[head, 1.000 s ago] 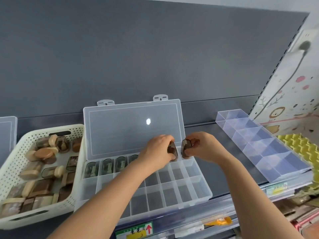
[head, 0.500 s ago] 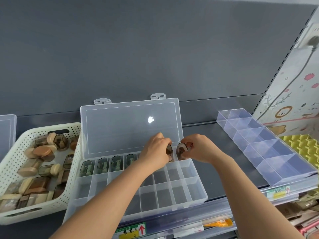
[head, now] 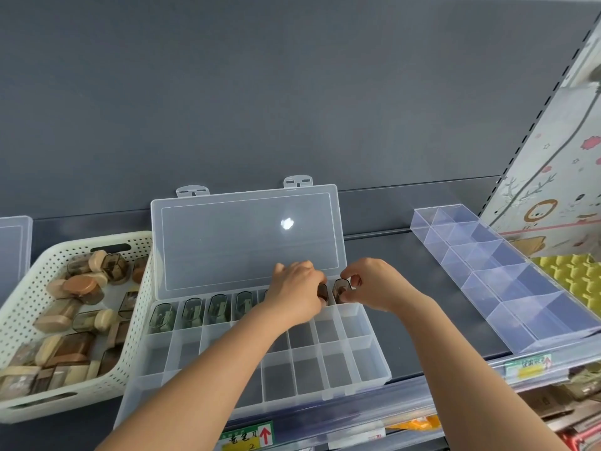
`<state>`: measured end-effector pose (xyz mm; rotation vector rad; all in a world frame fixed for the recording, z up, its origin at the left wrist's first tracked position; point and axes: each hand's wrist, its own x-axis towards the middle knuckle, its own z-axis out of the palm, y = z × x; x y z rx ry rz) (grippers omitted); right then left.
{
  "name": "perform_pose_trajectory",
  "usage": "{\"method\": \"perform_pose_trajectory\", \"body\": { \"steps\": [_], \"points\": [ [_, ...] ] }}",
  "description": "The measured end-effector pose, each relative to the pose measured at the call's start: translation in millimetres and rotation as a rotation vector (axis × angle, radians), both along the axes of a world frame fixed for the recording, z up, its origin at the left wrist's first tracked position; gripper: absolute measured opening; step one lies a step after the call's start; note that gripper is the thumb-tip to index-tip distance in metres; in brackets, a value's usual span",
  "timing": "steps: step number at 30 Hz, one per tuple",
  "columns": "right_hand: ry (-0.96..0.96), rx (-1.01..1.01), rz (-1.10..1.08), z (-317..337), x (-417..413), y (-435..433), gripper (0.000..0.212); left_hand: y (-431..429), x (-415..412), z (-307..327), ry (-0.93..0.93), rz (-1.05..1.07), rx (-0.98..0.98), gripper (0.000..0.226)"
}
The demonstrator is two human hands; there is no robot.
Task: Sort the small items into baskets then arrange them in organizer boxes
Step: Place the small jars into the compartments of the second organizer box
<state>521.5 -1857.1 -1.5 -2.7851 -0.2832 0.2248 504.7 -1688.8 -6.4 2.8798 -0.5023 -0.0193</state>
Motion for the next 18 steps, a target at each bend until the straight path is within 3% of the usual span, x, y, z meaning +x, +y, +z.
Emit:
{"method": "perform_pose_trajectory", "body": {
  "steps": [11,18],
  "points": [
    [-0.008,-0.004,-0.033,0,2,4,0.045,0,-2,-1,-0.029,0.043,-0.050,0.030],
    [-0.211,0.061,0.034,13,1,39,0.040,27,-9,13,-0.075,0.075,-0.125,0.040]
  ]
}}
